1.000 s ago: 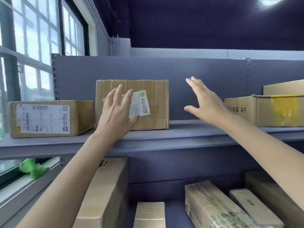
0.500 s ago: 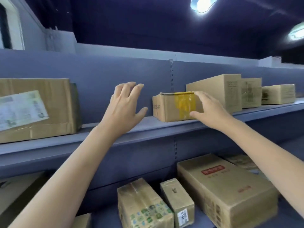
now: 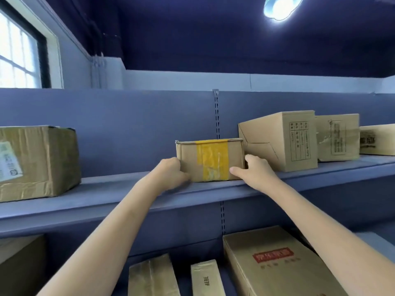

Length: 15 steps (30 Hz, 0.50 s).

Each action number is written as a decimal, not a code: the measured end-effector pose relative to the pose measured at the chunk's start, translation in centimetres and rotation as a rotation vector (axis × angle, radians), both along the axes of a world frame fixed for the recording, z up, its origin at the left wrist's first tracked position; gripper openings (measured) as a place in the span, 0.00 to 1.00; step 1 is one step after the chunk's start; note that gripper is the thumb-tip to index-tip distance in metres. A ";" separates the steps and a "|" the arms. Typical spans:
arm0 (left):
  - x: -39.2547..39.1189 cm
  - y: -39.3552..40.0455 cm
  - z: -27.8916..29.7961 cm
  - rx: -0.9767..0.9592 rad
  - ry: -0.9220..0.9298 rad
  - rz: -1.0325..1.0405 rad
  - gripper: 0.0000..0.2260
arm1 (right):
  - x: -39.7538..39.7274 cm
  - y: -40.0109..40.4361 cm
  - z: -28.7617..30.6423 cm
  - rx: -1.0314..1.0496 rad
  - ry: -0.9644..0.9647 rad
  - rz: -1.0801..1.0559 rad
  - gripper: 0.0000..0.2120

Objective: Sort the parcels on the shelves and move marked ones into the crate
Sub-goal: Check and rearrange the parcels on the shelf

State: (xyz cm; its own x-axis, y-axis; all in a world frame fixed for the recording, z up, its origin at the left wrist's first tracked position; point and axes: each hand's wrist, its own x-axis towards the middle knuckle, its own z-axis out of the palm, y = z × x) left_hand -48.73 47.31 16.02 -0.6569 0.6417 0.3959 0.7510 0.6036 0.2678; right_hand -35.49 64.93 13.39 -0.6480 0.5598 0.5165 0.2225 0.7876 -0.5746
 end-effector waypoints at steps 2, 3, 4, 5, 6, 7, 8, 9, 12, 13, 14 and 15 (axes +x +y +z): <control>0.4 -0.8 0.4 0.125 -0.003 -0.009 0.11 | 0.5 -0.6 0.3 0.035 0.094 0.020 0.11; 0.5 -1.4 0.7 0.204 -0.003 -0.019 0.13 | 0.9 -1.1 0.7 0.051 0.160 0.059 0.10; 0.7 -2.1 1.3 0.294 -0.010 -0.034 0.14 | 1.4 -1.7 1.2 0.053 0.236 0.120 0.12; 1.0 -2.9 1.9 0.392 -0.025 -0.058 0.15 | 1.9 -2.5 1.9 0.039 0.314 0.192 0.16; 1.3 -3.7 2.7 0.492 -0.047 -0.101 0.16 | 2.5 -3.4 2.7 0.033 0.384 0.271 0.18; 1.7 -4.5 3.5 0.589 -0.077 -0.171 0.17 | 3.0 -4.4 3.5 0.047 0.450 0.338 0.16; 2.3 -5.4 4.2 0.676 -0.100 -0.261 0.17 | 3.5 -5.3 4.2 0.071 0.506 0.379 0.16; 2.9 -6.4 4.8 0.746 -0.104 -0.349 0.19 | 4.0 -6.2 5.0 0.088 0.563 0.402 0.17; 5.2 -9.6 5.9 0.815 0.047 -0.555 0.26 | 5.2 -8.4 7.0 0.125 0.708 0.434 0.17; 5.9 -10.6 6.1 0.806 0.092 -0.613 0.29 | 5.5 -9.1 7.4 0.131 0.748 0.450 0.17; 6.5 -11.4 6.2 0.804 0.103 -0.668 0.31 | 5.6 -9.8 7.7 0.127 0.785 0.480 0.17; 6.9 -12.3 6.2 0.816 0.078 -0.722 0.33 | 5.7 -10.6 7.8 0.120 0.814 0.509 0.16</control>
State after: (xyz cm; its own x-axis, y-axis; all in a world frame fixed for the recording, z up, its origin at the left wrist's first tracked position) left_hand -41.86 35.03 22.25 -0.1857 0.3909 0.9015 0.8887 -0.3245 0.3238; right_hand -29.75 54.38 21.17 -0.2167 0.2253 0.9499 -0.5923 0.7432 -0.3113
